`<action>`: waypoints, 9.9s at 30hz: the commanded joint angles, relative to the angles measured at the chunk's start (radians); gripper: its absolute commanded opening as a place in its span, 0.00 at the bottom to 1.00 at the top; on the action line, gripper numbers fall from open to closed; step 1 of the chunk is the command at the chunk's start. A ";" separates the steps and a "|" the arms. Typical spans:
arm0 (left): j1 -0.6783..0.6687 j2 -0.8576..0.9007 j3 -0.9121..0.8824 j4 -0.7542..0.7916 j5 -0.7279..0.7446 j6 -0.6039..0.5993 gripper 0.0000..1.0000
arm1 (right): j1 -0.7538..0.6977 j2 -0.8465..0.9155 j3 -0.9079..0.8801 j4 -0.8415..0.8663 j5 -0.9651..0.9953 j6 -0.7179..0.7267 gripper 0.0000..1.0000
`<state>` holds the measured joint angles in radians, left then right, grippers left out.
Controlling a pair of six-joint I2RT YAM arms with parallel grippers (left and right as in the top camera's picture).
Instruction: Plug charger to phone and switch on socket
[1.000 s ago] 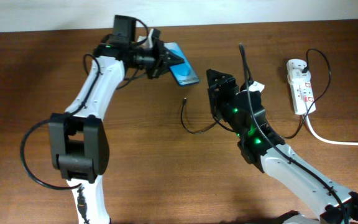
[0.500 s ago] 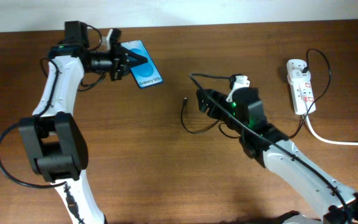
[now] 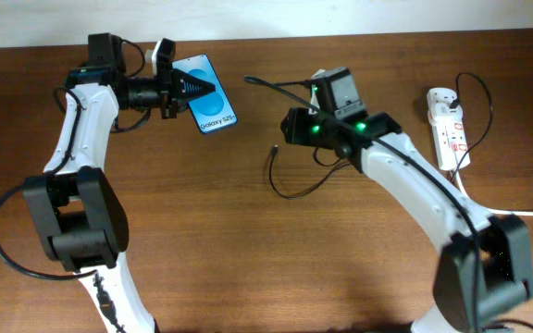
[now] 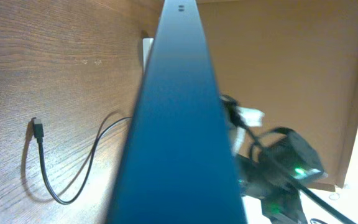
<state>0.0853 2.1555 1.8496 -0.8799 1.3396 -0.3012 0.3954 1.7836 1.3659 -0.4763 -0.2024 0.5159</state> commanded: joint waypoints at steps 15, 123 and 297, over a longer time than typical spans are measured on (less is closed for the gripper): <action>0.116 0.004 0.001 0.017 0.041 0.027 0.00 | 0.024 0.288 0.009 0.106 -0.211 0.077 0.36; -0.072 0.004 0.001 0.007 0.092 0.027 0.00 | 0.076 -0.094 -0.100 0.216 -0.680 0.114 0.04; -0.255 0.206 0.000 -0.253 -0.807 0.192 0.00 | -0.206 -0.092 -0.100 0.061 -0.755 -0.094 0.52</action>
<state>-0.1574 2.3604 1.8473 -1.1404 0.5865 -0.0944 0.1894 1.6943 1.2537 -0.4160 -0.9516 0.4400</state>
